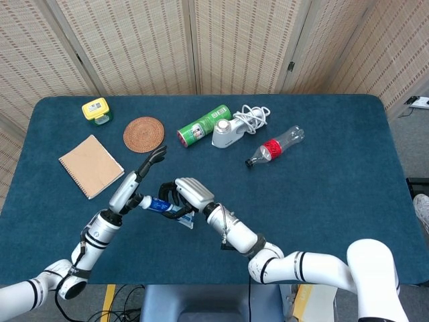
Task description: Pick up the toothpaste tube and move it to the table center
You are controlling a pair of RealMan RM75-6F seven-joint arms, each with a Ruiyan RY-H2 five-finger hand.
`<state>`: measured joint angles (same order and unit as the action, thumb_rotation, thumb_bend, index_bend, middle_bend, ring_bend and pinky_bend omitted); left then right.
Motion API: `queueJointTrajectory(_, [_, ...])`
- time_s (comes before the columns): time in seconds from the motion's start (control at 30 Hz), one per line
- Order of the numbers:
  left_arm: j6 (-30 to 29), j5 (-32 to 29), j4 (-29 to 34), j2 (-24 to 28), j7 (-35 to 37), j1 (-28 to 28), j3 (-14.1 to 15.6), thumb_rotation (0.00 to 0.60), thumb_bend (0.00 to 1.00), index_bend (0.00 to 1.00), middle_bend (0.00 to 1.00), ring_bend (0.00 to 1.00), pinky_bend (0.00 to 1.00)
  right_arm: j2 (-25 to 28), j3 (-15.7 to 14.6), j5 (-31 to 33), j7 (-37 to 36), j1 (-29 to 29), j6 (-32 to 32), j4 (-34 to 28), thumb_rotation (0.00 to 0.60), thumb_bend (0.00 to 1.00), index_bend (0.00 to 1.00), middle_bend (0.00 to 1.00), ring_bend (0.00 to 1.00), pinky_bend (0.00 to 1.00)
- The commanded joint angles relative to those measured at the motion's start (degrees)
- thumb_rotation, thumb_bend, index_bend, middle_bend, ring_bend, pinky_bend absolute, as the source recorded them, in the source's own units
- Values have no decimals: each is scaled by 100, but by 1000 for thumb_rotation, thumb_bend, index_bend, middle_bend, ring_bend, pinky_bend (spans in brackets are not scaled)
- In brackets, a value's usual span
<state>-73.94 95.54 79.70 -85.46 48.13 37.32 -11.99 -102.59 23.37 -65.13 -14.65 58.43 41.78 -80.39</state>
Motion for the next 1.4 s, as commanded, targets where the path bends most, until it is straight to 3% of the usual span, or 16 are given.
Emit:
queueJointTrajectory(0.03, [-98, 104, -165, -8, -52, 67, 108, 0, 0, 0, 0, 0, 139, 72, -10, 72, -52, 19, -96, -54, 600, 534, 752, 668, 644, 698])
queueJointTrajectory(0.73, [-420, 635, -1134, -114, -1061, 365, 632, 0, 0, 0, 0, 0, 139, 119, -22, 344, -81, 131, -207, -29, 600, 534, 766, 677, 650, 699])
queueJointTrajectory(1.4, [77, 396, -678, 186, -1421, 543, 919, 0, 0, 0, 0, 0, 139, 115, -36, 671, 151, 228, -215, -65, 600, 536, 778, 692, 664, 711])
